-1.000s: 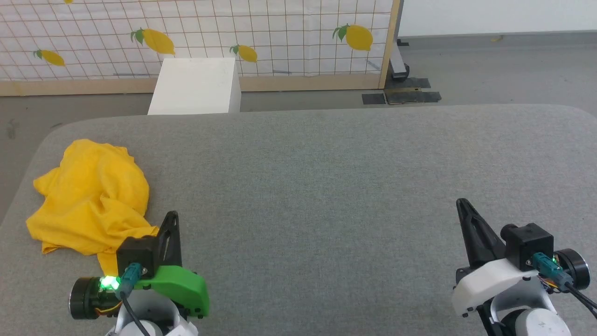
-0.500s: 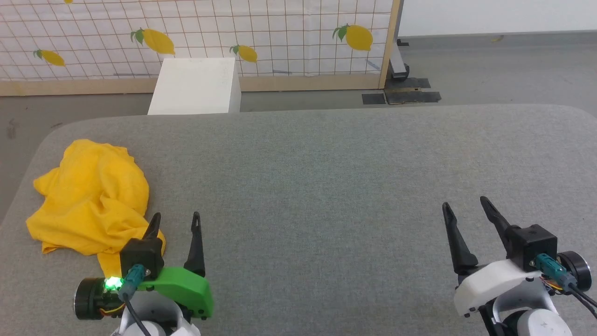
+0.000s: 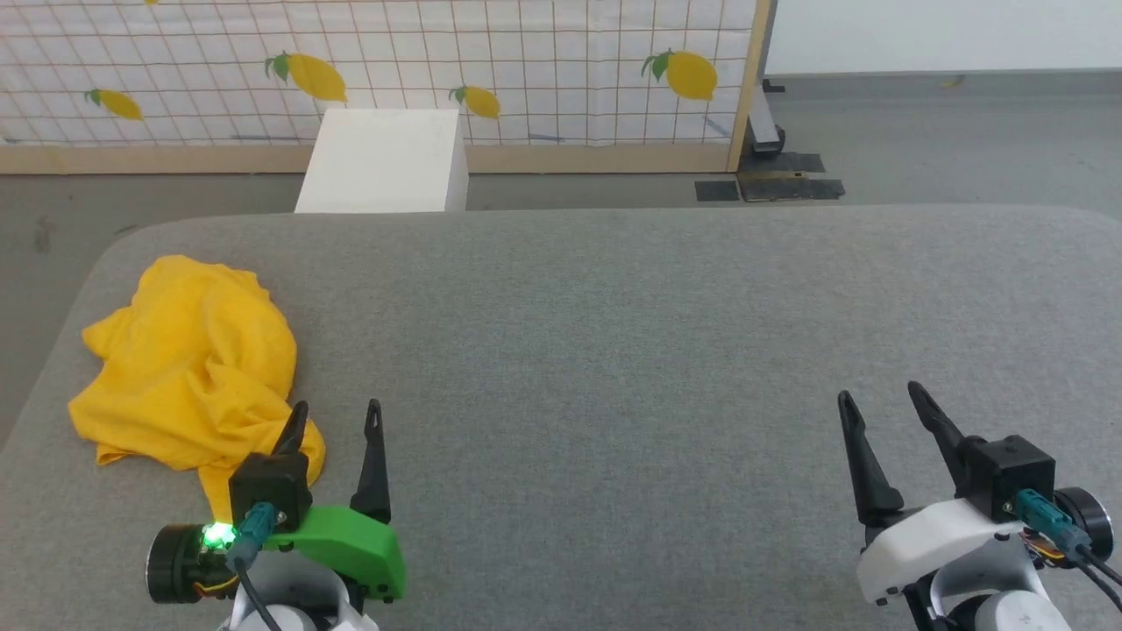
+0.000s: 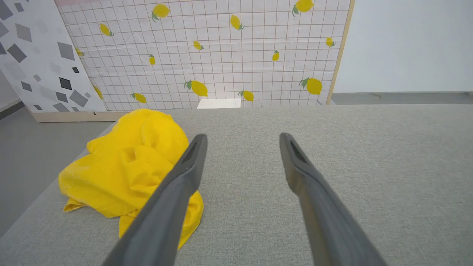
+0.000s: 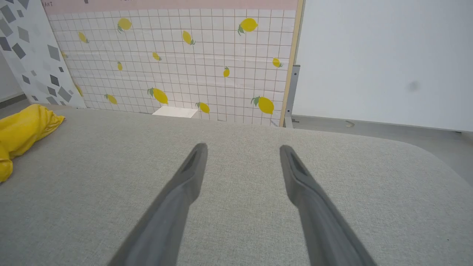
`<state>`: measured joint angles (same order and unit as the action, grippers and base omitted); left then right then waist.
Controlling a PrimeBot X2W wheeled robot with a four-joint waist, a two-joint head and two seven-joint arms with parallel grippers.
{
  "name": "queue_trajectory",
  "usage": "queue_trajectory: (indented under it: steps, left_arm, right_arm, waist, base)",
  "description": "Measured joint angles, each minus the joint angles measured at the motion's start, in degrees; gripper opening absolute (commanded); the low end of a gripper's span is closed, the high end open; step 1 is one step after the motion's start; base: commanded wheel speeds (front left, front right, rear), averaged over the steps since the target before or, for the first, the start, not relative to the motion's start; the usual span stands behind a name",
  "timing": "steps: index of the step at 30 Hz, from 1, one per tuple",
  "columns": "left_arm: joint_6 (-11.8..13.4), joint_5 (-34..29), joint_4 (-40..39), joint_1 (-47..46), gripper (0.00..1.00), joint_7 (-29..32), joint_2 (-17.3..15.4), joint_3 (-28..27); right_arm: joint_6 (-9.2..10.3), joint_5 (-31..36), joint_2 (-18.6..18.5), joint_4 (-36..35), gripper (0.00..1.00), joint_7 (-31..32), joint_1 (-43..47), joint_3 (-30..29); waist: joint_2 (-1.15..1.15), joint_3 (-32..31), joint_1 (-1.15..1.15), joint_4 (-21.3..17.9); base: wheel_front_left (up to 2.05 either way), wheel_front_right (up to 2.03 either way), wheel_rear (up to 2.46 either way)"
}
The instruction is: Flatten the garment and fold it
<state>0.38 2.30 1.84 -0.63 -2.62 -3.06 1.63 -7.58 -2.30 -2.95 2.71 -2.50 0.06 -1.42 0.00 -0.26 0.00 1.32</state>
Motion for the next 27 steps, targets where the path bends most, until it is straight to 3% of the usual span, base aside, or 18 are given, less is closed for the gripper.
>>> queue_trajectory:
  steps: [27]
  left_arm:
    - [0.88,0.89,1.24,1.81,1.00,-3.04,-0.03,-0.10]
  right_arm:
    - [0.00,-2.42,0.00,3.05,1.00,-3.12,1.37,0.08]
  waist:
    - [0.00,-0.95,0.00,10.15]
  base:
    - [0.00,0.00,0.00]
